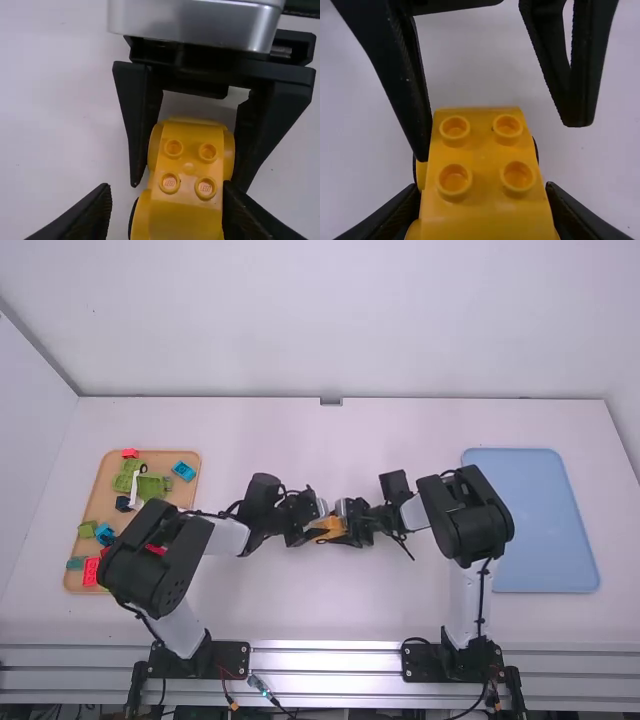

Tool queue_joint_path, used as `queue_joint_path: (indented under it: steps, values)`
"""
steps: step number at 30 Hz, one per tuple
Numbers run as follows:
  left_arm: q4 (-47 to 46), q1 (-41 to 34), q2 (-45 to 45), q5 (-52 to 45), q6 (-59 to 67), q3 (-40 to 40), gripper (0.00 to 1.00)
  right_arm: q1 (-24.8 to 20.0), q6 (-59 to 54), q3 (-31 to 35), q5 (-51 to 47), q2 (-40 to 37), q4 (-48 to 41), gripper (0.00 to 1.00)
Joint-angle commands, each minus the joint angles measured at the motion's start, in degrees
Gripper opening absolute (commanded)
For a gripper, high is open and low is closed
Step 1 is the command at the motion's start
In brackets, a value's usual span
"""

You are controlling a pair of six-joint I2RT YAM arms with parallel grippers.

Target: Assemble lego blocks to make yellow taxi

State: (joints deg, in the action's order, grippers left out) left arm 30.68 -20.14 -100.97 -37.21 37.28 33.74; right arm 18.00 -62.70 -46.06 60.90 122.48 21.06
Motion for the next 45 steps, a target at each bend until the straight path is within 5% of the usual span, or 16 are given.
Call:
queue_joint_path:
  steps: [1,3,4,5,15,22,30,38,45]
  values:
    - [0.20,1.05,2.10,0.66,0.20,-0.24,0.60,0.31,-0.15,-0.15,-0.94,0.87,-0.37,0.48]
    - [-0.37,1.88,3.19,0.33,-0.09,-0.26,0.65,0.28,-0.17,-0.15,-0.96,0.87,-0.50,0.49]
    - [-1.36,2.47,4.37,-0.37,0.00,-0.26,0.76,0.33,-0.15,-0.15,-1.05,0.87,-0.52,0.48]
    - [-2.54,3.17,5.68,-1.44,-0.02,-0.26,0.99,0.33,-0.13,-0.15,-1.38,0.87,-0.55,0.49]
    - [-15.76,16.11,21.55,-2.16,-1.92,-0.28,0.99,-2.56,5.70,-0.15,-2.43,-0.02,1.18,0.53]
    - [-18.73,22.86,23.26,6.54,-2.71,-0.28,0.99,-6.75,12.96,-0.15,-2.54,-2.23,3.85,0.50]
    - [-12.90,23.15,19.67,13.86,-9.84,-0.28,0.99,-17.75,25.05,-0.15,-9.88,-16.28,1.73,0.50]
    - [-6.49,23.15,15.06,14.21,-9.79,-0.26,0.99,-34.29,25.20,-0.15,-29.79,-31.93,-14.01,0.48]
    - [0.37,23.15,11.67,14.19,-10.82,-0.26,0.99,-47.87,26.43,-0.15,-32.48,-30.95,-15.43,0.55]
